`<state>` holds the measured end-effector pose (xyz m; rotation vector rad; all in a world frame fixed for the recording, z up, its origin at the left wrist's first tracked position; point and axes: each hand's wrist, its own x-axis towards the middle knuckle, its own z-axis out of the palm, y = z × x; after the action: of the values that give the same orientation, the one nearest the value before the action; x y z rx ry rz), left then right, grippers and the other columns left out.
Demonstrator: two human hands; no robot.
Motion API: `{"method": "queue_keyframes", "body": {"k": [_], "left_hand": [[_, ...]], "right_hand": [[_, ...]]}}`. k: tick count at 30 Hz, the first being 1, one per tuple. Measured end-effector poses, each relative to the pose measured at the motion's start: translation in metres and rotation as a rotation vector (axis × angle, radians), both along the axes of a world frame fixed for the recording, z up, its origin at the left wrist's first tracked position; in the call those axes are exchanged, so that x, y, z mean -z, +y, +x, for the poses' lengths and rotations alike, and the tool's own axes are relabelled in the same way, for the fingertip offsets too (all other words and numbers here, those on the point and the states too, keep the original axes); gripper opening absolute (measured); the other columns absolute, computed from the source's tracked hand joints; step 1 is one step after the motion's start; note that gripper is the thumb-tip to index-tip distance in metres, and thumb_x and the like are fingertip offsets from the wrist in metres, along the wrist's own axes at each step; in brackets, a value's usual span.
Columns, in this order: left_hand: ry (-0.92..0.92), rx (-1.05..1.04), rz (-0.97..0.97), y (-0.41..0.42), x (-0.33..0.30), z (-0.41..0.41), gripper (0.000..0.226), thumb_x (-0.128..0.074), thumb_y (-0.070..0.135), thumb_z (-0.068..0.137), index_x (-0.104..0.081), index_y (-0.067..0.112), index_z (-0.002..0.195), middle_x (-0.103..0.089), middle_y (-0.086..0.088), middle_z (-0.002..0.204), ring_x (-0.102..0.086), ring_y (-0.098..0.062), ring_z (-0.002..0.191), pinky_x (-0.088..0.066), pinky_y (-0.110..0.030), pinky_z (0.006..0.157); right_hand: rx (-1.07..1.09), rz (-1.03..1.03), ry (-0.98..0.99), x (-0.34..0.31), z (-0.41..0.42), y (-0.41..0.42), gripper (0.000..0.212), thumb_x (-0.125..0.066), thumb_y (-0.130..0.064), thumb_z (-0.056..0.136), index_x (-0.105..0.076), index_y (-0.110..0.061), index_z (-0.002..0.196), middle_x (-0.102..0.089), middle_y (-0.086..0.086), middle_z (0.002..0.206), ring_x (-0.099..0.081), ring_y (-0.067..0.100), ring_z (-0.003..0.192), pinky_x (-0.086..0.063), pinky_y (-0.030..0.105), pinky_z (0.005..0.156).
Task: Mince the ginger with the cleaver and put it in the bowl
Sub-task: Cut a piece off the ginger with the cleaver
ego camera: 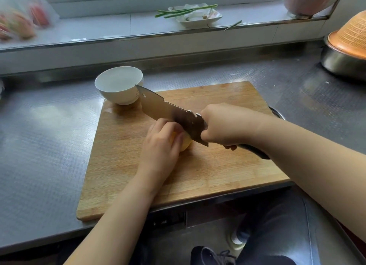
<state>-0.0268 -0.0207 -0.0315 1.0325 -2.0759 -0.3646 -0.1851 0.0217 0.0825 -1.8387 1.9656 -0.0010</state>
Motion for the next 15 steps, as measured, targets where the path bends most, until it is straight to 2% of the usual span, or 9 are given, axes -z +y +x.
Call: {"method": "queue_keyframes", "body": {"k": [8,12,15], "left_hand": [[0.025,-0.015,0.017,0.000,0.000,0.000,0.006,-0.064,0.017,0.089,-0.065,0.013,0.093,-0.059,0.001,0.099,-0.055,-0.019,0.094,-0.049,-0.038,0.082],[0.019,-0.022,-0.004,0.004,-0.002,-0.001,0.006,-0.065,0.017,0.089,-0.066,0.013,0.094,-0.058,0.002,0.099,-0.055,-0.019,0.091,-0.049,-0.036,0.080],[0.021,-0.036,-0.020,0.007,-0.001,-0.002,0.011,-0.067,0.022,0.089,-0.066,0.014,0.095,-0.058,0.003,0.100,-0.054,-0.017,0.094,-0.048,-0.033,0.081]], "right_hand": [[0.036,0.013,-0.064,0.013,-0.002,-0.002,0.010,-0.055,-0.009,0.092,-0.061,-0.005,0.100,-0.066,0.014,0.071,-0.064,0.022,0.053,-0.057,0.031,0.049],[0.044,0.029,-0.065,0.020,0.000,-0.004,0.005,-0.053,-0.009,0.093,-0.057,-0.007,0.090,-0.063,0.012,0.065,-0.059,0.019,0.047,-0.052,0.026,0.043],[0.050,0.022,-0.090,0.022,-0.003,-0.004,0.011,-0.053,-0.009,0.093,-0.053,-0.009,0.083,-0.062,0.012,0.064,-0.059,0.020,0.046,-0.052,0.028,0.045]]}}
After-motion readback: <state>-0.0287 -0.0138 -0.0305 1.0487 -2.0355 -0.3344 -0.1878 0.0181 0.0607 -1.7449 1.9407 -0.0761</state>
